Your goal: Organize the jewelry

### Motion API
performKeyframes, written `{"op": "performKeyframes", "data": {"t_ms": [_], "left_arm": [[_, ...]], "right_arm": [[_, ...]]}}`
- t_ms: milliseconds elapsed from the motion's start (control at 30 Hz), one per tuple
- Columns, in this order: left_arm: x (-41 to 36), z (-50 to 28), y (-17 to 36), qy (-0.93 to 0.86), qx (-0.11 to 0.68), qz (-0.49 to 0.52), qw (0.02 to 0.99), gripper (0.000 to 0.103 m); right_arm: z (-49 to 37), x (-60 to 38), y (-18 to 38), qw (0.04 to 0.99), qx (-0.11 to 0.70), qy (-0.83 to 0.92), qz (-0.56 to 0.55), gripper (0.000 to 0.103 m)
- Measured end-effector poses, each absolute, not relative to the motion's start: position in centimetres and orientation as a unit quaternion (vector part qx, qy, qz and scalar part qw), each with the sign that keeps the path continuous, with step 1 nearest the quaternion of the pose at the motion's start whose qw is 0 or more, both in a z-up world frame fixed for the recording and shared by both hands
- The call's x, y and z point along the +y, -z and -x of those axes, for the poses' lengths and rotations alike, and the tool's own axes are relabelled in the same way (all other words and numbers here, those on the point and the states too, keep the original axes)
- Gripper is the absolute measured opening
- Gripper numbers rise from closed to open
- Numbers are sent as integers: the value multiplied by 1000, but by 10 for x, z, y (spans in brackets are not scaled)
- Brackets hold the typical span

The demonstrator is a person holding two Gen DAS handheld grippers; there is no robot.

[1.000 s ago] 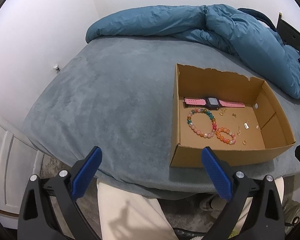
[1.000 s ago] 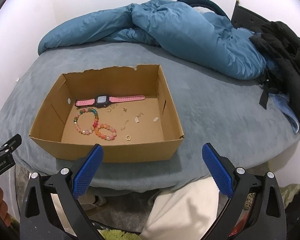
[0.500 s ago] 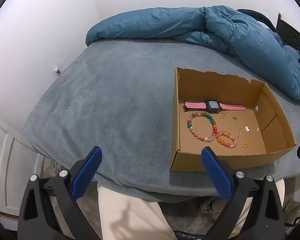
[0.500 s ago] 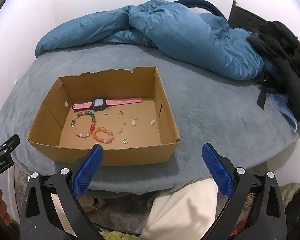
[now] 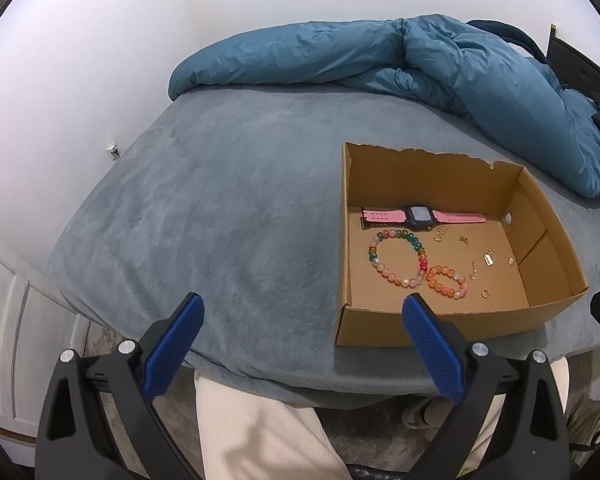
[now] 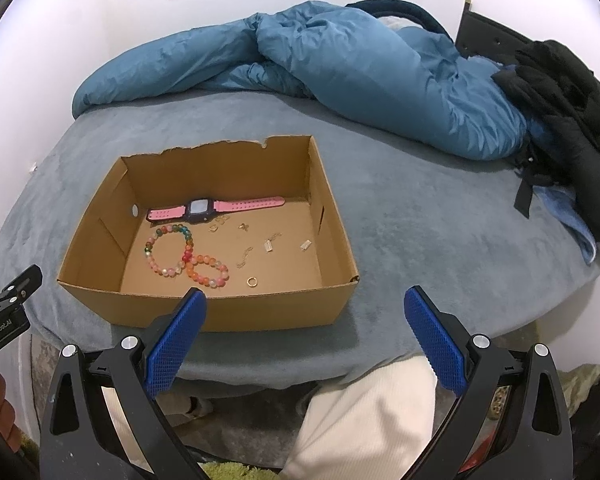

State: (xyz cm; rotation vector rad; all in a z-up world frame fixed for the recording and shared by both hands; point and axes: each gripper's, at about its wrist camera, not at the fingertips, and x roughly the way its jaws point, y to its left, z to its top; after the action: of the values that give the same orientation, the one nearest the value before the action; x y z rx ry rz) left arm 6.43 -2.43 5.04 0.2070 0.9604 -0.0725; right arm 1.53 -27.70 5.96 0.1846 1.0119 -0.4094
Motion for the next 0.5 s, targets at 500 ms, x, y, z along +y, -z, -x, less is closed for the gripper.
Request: {"op": "performKeyframes", "data": {"t_ms": [500], "left_arm": [[-27,-62,-54,42,448,-96,888,97]], "right_arm": [[-14,-275,-63,855,473,195,-84,95]]}}
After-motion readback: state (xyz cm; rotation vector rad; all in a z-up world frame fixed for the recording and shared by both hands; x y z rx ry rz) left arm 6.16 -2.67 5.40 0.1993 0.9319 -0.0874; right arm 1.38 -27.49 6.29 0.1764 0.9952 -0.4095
